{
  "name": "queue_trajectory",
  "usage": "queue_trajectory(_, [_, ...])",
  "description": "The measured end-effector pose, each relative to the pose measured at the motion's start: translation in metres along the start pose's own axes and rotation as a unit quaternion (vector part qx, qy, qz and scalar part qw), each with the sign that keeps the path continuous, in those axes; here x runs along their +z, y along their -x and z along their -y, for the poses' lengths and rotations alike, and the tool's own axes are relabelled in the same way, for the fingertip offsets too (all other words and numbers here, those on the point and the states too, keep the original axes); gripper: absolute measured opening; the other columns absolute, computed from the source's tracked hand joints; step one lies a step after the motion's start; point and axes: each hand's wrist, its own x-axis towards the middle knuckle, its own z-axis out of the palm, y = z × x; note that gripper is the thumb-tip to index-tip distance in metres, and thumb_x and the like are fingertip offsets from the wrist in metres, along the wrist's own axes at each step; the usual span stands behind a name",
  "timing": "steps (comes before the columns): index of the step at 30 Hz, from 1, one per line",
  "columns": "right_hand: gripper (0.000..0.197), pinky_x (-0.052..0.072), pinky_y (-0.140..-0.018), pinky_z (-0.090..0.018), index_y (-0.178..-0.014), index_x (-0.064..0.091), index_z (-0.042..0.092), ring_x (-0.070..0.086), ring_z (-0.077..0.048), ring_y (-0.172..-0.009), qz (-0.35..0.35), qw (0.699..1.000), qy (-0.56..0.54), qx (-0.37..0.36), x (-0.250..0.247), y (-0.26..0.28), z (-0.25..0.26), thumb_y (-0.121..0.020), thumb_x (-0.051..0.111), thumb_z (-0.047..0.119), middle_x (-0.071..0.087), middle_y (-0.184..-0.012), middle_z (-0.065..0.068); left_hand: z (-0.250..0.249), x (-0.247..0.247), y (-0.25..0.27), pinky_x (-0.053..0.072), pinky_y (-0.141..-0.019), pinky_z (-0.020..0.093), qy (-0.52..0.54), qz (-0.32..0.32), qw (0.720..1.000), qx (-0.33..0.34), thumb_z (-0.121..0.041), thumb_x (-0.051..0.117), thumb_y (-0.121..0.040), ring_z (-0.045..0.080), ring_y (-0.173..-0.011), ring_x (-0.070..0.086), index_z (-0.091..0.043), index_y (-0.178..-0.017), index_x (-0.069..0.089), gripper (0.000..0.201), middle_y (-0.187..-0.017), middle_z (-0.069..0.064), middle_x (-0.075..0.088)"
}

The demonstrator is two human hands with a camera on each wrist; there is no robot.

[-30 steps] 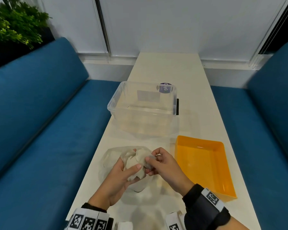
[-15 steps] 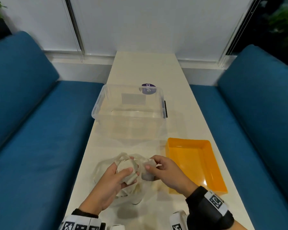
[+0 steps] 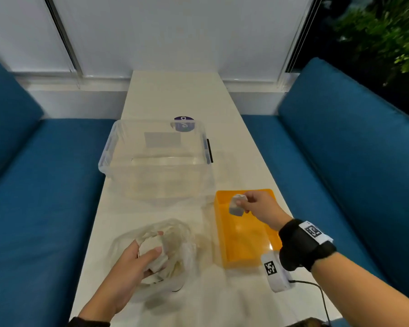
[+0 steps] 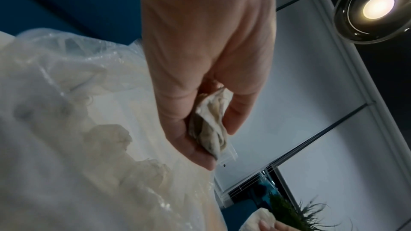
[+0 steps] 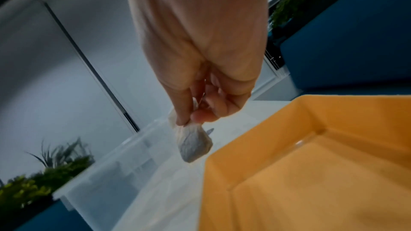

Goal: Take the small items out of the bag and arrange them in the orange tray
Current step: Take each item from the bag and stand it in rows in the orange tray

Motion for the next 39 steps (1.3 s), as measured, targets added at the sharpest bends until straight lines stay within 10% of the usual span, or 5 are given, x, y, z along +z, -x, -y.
queue_trajectory(9, [0.022,0.048,-0.067,-0.024,-0.11,0.061,-0.002,0.058,-0.021,-0.083,0.074,0.995,0.038,0.047,0.011,-0.049,-0.022,-0.095,0.05,0.01,0.063,-0.095,-0.018,0.003,0.015,0.01,0.055,-0.075,0.03,-0.049,-0.036,0.998,0.003,-0.018,0.061,-0.089,0.018,-0.094,0.07,-0.028,-0.113,0.059,0.026,-0.117,0.003,0.067])
queue_trajectory(13, [0.018,0.053,-0.085,-0.037,-0.103,0.064,0.003,0.063,-0.031,-0.098,0.095,0.988,0.11,0.05,0.016,-0.067,-0.021,-0.086,0.061,0.009,0.065,-0.096,-0.014,0.006,0.015,0.013,0.057,-0.068,0.024,-0.056,-0.042,0.997,0.016,-0.048,0.077,-0.043,0.018,-0.096,0.069,-0.029,-0.111,0.061,0.072,-0.114,0.001,0.068])
queue_trajectory(22, [0.017,0.049,-0.088,-0.037,-0.099,0.066,-0.001,0.06,-0.029,-0.095,0.092,0.987,0.121,0.062,0.026,-0.091,-0.025,-0.085,0.059,0.005,0.065,-0.098,-0.017,0.024,0.024,0.015,0.059,-0.072,0.029,-0.055,-0.076,0.996,-0.003,-0.067,0.082,-0.019,0.026,-0.107,0.063,-0.027,-0.112,0.062,0.103,-0.118,0.003,0.066])
queue_trajectory(36, [0.027,0.039,-0.058,-0.023,-0.064,0.053,0.011,0.052,-0.022,-0.08,0.096,0.966,0.226,0.084,0.03,-0.099,-0.04,-0.091,0.054,0.016,0.056,-0.076,-0.007,0.032,0.035,0.01,0.057,-0.076,0.029,-0.031,-0.1,0.994,0.008,-0.042,0.073,-0.049,0.021,-0.1,0.067,-0.023,-0.115,0.06,0.07,-0.109,0.001,0.07])
queue_trajectory(39, [0.018,0.044,-0.067,-0.027,-0.081,0.063,0.005,0.057,-0.024,-0.078,0.091,0.968,0.217,0.088,0.029,-0.103,-0.042,-0.089,0.054,0.018,0.061,-0.082,-0.011,0.029,0.039,0.01,0.056,-0.078,0.029,-0.026,-0.102,0.994,0.011,-0.026,0.07,-0.076,0.017,-0.1,0.068,-0.023,-0.117,0.059,0.042,-0.11,0.002,0.071])
